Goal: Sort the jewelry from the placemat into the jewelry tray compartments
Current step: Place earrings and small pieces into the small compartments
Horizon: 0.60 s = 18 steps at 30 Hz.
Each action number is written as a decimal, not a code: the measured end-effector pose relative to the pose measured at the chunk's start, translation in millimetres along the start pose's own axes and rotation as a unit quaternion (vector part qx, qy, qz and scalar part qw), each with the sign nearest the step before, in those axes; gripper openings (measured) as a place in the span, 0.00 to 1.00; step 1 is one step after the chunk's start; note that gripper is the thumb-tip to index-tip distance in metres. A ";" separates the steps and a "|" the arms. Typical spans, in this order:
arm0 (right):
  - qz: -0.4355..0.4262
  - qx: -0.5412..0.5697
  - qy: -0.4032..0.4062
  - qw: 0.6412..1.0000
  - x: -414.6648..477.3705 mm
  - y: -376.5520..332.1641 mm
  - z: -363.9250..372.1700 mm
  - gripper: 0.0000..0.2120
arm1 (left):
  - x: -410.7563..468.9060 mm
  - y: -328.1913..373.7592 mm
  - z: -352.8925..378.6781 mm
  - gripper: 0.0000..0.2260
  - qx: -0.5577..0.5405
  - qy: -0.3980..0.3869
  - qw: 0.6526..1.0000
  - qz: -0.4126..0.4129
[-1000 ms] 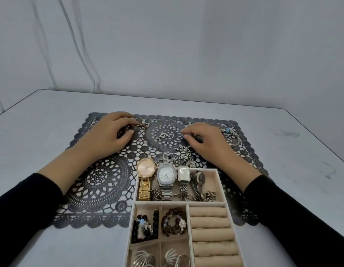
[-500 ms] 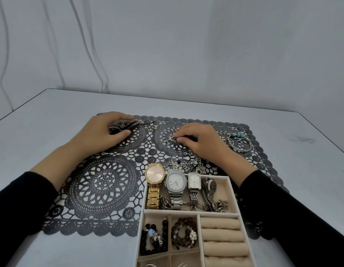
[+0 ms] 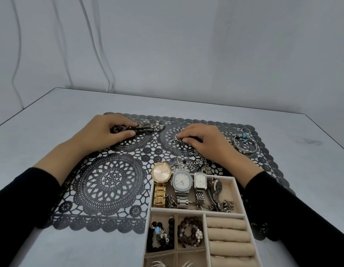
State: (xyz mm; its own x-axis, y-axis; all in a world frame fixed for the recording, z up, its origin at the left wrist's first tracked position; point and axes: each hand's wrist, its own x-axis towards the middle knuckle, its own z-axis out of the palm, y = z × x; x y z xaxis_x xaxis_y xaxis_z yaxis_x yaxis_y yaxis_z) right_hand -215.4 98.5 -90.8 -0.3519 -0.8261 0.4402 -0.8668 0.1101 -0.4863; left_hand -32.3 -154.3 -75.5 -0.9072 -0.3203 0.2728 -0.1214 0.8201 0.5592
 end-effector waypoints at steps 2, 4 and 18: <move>0.007 0.003 -0.002 1.000 -0.3 0.0 0.1 0.10 | -0.7 2.1 1.6 0.12 -0.029 0.002 1.000 -0.003; 0.010 0.006 -0.003 1.000 -0.4 0.4 0.4 0.11 | -1.4 -0.7 -0.1 0.12 -0.060 0.025 0.998 -0.012; 0.031 -0.008 -0.040 0.999 2.2 0.8 -3.2 0.12 | -1.9 -16.3 -10.3 0.08 -0.014 0.030 0.999 -0.020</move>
State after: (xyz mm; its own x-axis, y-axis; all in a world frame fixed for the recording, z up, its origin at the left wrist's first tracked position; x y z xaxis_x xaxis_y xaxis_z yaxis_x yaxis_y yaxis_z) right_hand -218.0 98.5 -87.8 -0.3755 -0.8590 0.3479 -0.8502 0.1698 -0.4983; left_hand -24.5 -171.9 -77.1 -0.8765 -0.3800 0.2956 -0.1443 0.7931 0.5918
